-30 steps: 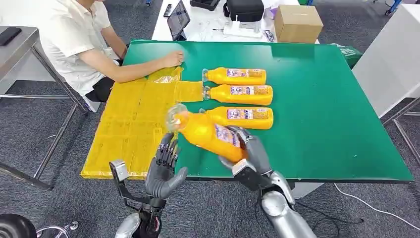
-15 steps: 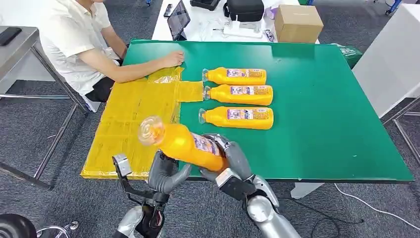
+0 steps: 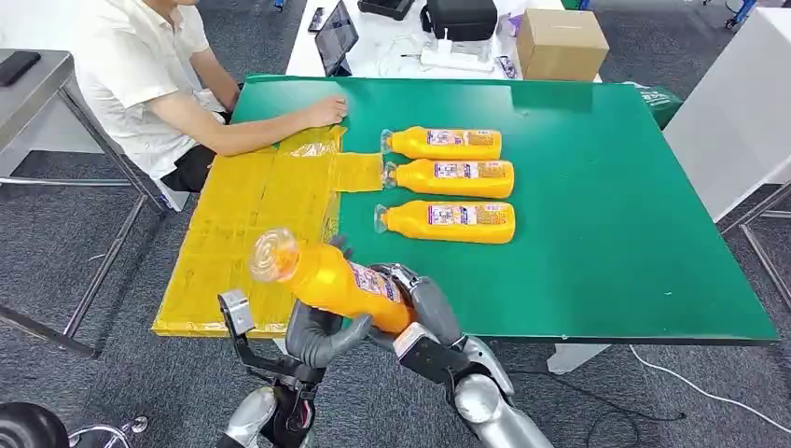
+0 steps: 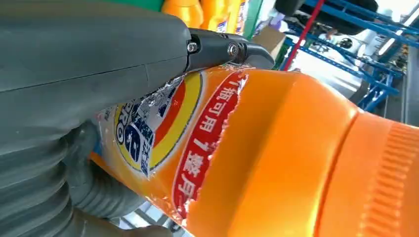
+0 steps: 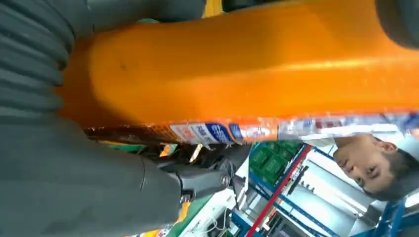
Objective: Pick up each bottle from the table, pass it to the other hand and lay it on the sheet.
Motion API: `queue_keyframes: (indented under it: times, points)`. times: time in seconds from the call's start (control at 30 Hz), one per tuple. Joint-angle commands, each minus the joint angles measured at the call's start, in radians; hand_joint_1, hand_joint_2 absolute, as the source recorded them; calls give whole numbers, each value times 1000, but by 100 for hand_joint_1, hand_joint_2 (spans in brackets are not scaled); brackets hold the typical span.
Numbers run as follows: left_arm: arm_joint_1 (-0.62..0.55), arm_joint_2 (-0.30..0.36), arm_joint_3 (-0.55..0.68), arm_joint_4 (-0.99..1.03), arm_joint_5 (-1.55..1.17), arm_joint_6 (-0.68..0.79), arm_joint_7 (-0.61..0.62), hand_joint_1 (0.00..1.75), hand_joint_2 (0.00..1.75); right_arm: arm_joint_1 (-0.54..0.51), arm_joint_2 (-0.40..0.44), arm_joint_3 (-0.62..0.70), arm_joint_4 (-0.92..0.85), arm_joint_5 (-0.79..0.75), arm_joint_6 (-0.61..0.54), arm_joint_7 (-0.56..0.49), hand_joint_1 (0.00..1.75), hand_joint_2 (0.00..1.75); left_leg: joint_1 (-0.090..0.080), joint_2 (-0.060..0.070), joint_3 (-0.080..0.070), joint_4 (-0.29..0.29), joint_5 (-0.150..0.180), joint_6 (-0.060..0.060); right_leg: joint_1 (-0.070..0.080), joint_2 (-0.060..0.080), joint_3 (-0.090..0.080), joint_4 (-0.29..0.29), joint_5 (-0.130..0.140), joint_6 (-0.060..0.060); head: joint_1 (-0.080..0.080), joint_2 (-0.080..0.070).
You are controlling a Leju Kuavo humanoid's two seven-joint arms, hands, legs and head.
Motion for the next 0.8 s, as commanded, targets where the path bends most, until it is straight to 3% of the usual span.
queue_keyframes:
  times: [0.03, 0.07, 0.1, 0.2, 0.23, 0.27, 0.33, 0.37, 0.4, 0.5, 0.6, 0.8]
  points:
    - [-30, 30, -37, -19, -55, 59, -29, 0, 175, -79, 10, 101, 117, 22, 40, 104, 134, 175, 0, 3, 5, -1, -2, 2, 1, 1, 4, -1, -1, -3, 0, 0]
    - [-32, 29, -36, -18, -55, 59, -29, 0, 175, -88, 9, 114, 122, 40, 33, 114, 148, 175, 0, 4, 7, -1, -2, 2, 2, 1, 6, -2, -1, -4, 0, 0]
    - [-35, 28, -36, -15, -53, 56, -25, 0, 175, -98, 11, 122, 129, 53, 24, 124, 175, 175, 0, 2, 2, -1, 0, 1, 0, 1, 1, 0, 0, -2, 0, 0]
    - [-44, 25, -34, -4, -42, 44, -16, 0, 175, -110, 9, 137, 126, 71, 12, 124, 175, 175, 0, 2, 3, -1, -1, 1, 0, 1, 2, -1, 0, -2, 0, 0]
    - [-45, 25, -34, -2, -39, 39, -15, 93, 175, -111, 8, 140, 124, 78, 8, 126, 175, 175, 0, 4, 7, -1, -2, 3, 1, 1, 6, -2, -1, -4, 0, 0]
    - [-50, 26, -31, 7, -17, 19, 0, 168, 175, -116, 7, 152, 126, 93, 8, 126, 175, 175, 0, 2, 3, -1, -1, 2, 1, 0, 3, -1, 0, -2, 0, 0]
    - [-56, 23, -21, 28, 25, -18, 28, 175, 175, -121, 8, 164, 133, 104, 7, 124, 147, 175, 0, 1, 4, -1, -1, 2, 1, -1, 4, -1, -1, -3, 0, 0]
    - [-59, 20, -14, 39, 42, -30, 37, 175, 175, -121, 10, 168, 135, 116, -6, 124, 106, 175, 0, 2, 3, -1, -1, 1, 1, 0, 3, -1, 0, -2, 0, 0]
    - [-60, 17, -8, 45, 55, -37, 47, 175, 175, -121, 13, 167, 138, 116, -9, 125, 16, 175, 0, 2, 6, -2, -1, 2, 1, 0, 5, -2, -1, -3, 0, 0]
    - [-60, 19, -7, 51, 72, -58, 60, 175, 175, -122, 16, 167, 140, 113, -12, 124, 17, 175, 0, 1, 3, -1, 0, 1, 0, -1, 2, -1, -1, -2, 0, 0]
    - [-59, 16, -10, 55, 79, -73, 69, 175, 175, -124, 20, 163, 141, 121, -31, 120, 0, 175, 0, 2, 3, -1, -1, 1, 0, 0, 2, -1, 0, -2, 0, 0]
    - [-58, 18, -18, 63, 97, -123, 100, 175, 175, -131, 22, 168, 146, 157, -66, 125, 0, 175, -1, 1, 2, -1, 0, 1, 0, 0, 1, 0, 0, -1, 0, 0]
